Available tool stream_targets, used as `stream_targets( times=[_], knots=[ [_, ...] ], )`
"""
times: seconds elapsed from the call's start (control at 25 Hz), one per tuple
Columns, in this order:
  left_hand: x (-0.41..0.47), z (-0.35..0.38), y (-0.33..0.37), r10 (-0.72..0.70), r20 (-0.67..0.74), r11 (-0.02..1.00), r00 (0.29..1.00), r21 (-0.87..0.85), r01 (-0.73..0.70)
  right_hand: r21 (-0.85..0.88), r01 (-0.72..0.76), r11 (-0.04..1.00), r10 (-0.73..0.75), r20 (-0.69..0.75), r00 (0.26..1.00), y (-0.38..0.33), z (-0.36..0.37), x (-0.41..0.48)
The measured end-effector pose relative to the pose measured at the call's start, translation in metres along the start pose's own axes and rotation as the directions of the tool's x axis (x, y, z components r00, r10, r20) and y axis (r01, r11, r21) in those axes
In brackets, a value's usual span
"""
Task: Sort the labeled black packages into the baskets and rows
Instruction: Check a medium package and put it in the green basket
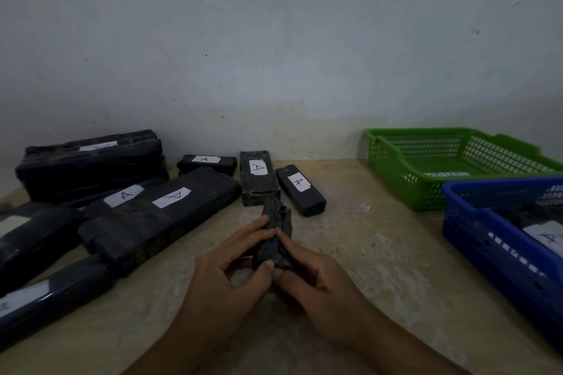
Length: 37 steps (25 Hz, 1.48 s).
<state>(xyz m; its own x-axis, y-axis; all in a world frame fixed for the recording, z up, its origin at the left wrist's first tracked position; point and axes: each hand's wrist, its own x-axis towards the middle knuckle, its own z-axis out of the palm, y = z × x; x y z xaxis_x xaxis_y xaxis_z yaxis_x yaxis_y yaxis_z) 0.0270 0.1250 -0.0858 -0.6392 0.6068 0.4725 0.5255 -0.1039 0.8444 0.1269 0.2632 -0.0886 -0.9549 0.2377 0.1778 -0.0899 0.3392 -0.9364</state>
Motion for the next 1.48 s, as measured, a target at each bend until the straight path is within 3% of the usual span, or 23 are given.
stream_targets(
  times=[0.44,0.56,0.72,0.8,0.92,1.04,1.16,1.28,1.48],
  knots=[
    [0.000,0.001,-0.004,0.025,-0.017,0.985,1.000,-0.171,-0.028,-0.092,0.062,0.994,-0.068,-0.057,0.996,-0.001,-0.002,-0.002],
    [0.000,0.003,-0.002,0.048,-0.016,0.975,0.999,-0.218,-0.050,0.036,0.084,0.996,-0.080,-0.097,0.992,-0.008,-0.006,-0.002],
    [-0.001,0.001,0.000,-0.005,0.029,0.969,1.000,-0.246,0.012,0.253,0.038,0.967,0.038,-0.287,0.957,-0.017,-0.014,0.003],
    [0.000,-0.003,-0.004,0.002,0.063,0.986,0.998,-0.169,0.009,0.326,0.034,0.945,0.083,-0.339,0.937,-0.017,-0.022,0.007],
    [0.003,-0.010,-0.010,0.130,0.070,0.976,0.989,0.166,-0.140,0.473,0.085,0.877,0.128,-0.400,0.908,-0.016,-0.031,0.009],
    [0.006,-0.014,-0.010,0.160,-0.054,0.935,0.986,0.329,-0.134,0.559,0.176,0.810,0.092,-0.418,0.904,-0.017,-0.036,0.010],
    [0.003,-0.013,-0.003,0.152,-0.166,0.934,0.974,0.348,-0.086,0.501,0.239,0.832,-0.015,-0.411,0.911,-0.017,-0.030,0.008],
    [-0.002,-0.003,0.003,0.110,-0.091,0.971,0.990,0.222,-0.088,0.236,0.245,0.940,-0.158,-0.334,0.929,-0.010,-0.018,0.004],
    [-0.006,-0.002,-0.002,0.079,0.012,0.983,0.997,0.163,-0.080,0.010,0.260,0.966,-0.256,-0.137,0.957,-0.002,-0.010,0.000]
  ],
)
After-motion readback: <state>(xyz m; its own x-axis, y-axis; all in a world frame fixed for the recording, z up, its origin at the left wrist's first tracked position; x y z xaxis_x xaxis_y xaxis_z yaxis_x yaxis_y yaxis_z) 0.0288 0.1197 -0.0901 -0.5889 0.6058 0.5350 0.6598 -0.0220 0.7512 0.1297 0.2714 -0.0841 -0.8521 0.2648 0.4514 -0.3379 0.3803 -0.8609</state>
